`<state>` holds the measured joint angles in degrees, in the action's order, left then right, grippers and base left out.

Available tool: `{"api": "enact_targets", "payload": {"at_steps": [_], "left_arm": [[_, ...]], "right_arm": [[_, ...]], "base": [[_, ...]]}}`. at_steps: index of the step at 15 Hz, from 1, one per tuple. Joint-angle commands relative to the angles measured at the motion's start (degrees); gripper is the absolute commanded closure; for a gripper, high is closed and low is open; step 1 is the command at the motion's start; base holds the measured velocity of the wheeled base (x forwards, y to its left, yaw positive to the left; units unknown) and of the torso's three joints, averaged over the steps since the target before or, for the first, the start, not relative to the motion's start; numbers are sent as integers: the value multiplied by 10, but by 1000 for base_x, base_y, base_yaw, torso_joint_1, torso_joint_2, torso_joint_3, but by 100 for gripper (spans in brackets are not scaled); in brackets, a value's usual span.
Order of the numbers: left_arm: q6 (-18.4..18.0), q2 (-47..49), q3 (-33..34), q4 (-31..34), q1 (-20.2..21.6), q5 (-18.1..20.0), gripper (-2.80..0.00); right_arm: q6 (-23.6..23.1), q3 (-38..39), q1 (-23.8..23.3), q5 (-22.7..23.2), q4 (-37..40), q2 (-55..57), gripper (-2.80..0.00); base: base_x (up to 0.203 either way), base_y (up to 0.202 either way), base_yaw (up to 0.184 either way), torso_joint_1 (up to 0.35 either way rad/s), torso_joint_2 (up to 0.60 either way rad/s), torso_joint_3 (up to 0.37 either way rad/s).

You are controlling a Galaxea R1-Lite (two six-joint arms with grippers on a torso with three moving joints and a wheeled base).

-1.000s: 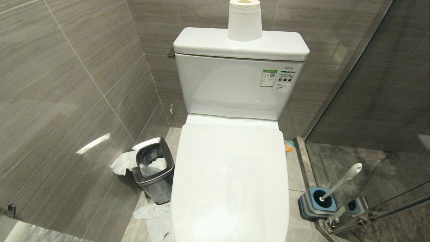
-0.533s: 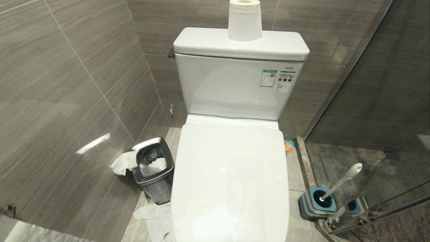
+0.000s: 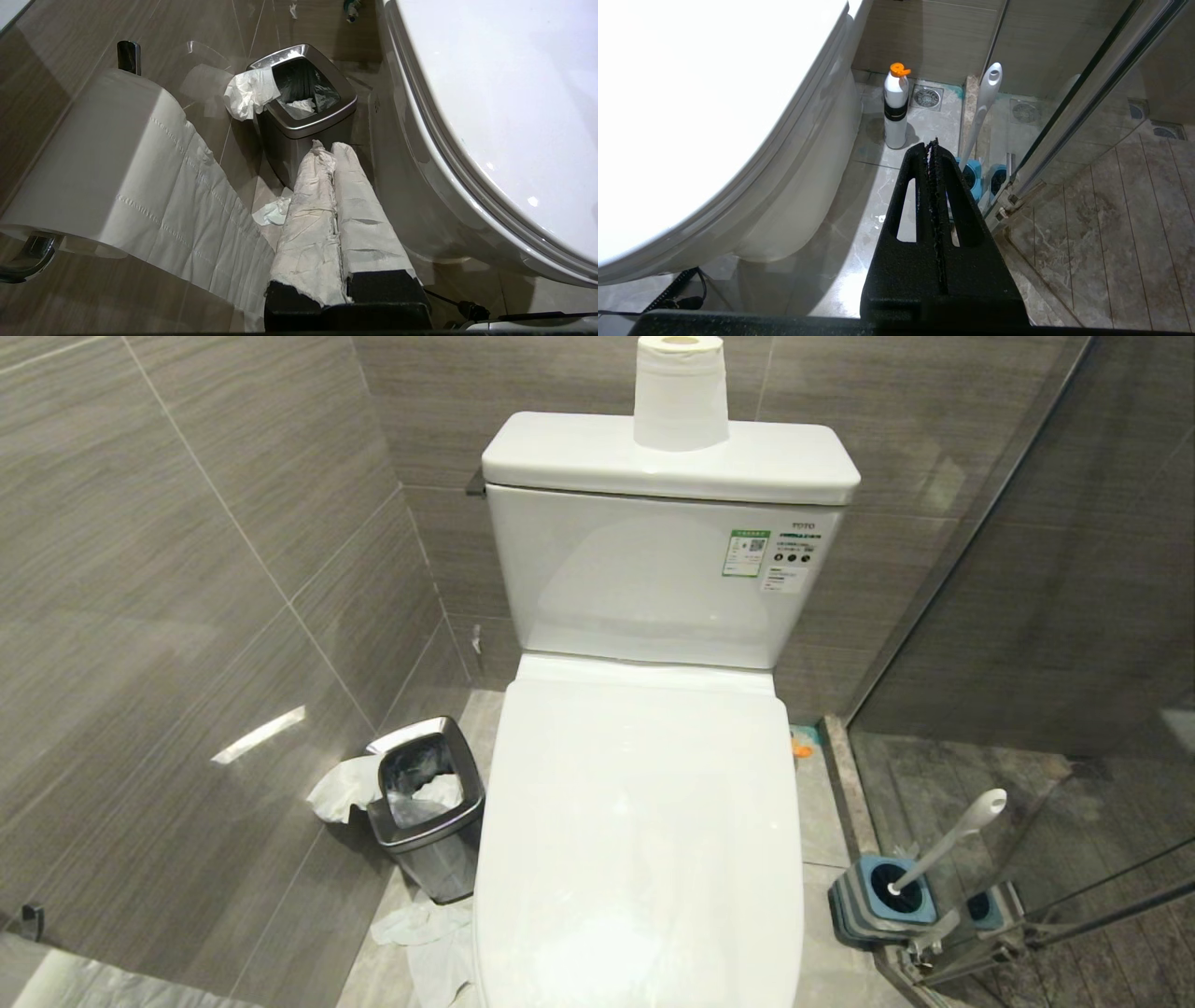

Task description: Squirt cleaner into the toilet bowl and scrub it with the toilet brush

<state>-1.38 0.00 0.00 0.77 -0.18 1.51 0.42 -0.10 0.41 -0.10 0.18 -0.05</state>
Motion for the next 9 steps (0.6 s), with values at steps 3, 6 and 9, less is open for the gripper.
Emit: {"api": "enact_targets", "payload": {"at_steps": [3,6,9], "left_arm": [[0,1,2,0,0,0,0],[0,0,2,0,0,0,0],[0,1,1,0,0,0,0]], "right_arm": [[0,0,0,0,0,0,0],[0,0,0,0,0,0,0],[0,0,0,0,0,0,0]], "base": [[0,0,0,0,0,0],[0,0,0,0,0,0],[0,0,0,0,0,0]]}}
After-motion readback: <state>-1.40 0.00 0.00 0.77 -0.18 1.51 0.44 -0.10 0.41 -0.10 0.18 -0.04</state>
